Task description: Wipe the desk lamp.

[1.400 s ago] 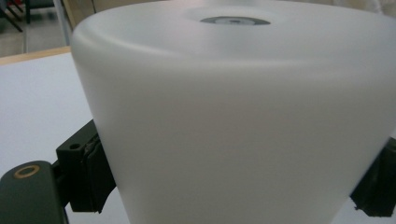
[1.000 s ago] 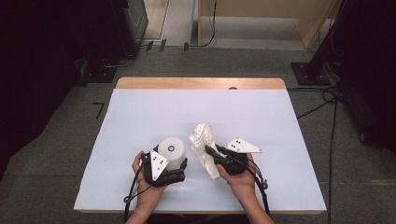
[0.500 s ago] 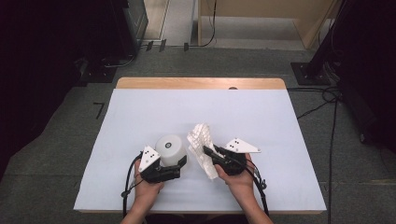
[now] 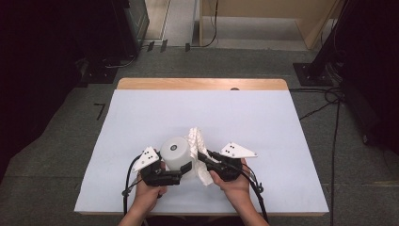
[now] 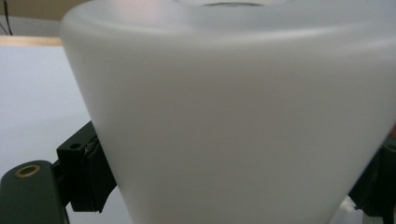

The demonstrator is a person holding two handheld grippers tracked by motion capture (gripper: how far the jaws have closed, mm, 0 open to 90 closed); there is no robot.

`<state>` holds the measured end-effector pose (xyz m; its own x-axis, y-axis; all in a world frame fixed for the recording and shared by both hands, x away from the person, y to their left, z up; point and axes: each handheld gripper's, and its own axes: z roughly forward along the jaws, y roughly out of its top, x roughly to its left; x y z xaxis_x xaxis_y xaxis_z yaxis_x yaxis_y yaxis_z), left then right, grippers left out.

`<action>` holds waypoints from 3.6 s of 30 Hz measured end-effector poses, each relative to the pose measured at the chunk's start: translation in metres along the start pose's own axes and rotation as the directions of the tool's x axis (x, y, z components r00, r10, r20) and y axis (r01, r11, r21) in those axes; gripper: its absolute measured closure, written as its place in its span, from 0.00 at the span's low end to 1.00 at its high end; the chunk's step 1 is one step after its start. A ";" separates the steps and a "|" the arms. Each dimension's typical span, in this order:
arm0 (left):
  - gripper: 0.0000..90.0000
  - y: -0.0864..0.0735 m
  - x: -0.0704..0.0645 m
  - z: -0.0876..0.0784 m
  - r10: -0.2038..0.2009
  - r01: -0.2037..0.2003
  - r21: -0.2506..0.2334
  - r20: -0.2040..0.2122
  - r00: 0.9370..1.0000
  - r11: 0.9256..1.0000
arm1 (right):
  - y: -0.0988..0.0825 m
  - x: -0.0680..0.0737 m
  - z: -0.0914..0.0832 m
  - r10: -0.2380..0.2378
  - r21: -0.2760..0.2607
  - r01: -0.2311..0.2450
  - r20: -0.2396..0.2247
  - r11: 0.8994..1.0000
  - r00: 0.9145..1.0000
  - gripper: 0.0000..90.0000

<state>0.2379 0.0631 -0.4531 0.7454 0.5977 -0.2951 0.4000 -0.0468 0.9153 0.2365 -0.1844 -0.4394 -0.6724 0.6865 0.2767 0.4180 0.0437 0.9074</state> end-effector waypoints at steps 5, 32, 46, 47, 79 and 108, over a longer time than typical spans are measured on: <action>0.09 -0.007 -0.006 0.014 0.036 -0.036 0.102 -0.002 0.999 0.994 | 0.003 -0.005 -0.005 0.002 -0.021 -0.002 0.012 1.000 1.000 0.85; 0.09 -0.006 -0.010 0.014 0.091 -0.088 0.097 -0.022 0.996 0.991 | 0.005 -0.005 -0.004 -0.004 -0.009 0.004 0.025 1.000 1.000 0.85; 0.09 -0.024 0.009 0.017 0.245 -0.216 0.122 -0.328 0.913 0.969 | 0.000 -0.030 -0.012 0.055 -0.021 -0.053 0.126 0.998 0.990 0.85; 0.09 -0.025 0.010 0.016 0.255 -0.227 0.123 -0.330 0.909 0.966 | 0.000 -0.030 -0.011 0.053 -0.017 -0.051 0.129 0.999 0.990 0.85; 0.10 -0.006 -0.004 0.006 0.057 -0.055 0.104 -0.021 0.998 0.993 | 0.016 0.001 -0.021 -0.052 -0.080 0.054 0.031 0.995 0.998 0.84; 0.10 0.000 -0.011 0.002 0.177 -0.171 0.081 -0.064 0.982 0.982 | -0.003 0.003 -0.002 0.000 -0.006 0.000 0.043 1.000 0.999 0.84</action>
<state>0.2305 0.0552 -0.4506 0.7689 0.6297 -0.1108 0.3080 -0.2128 0.9273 0.2326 -0.1841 -0.4405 -0.6453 0.7172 0.2632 0.4145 0.0393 0.9092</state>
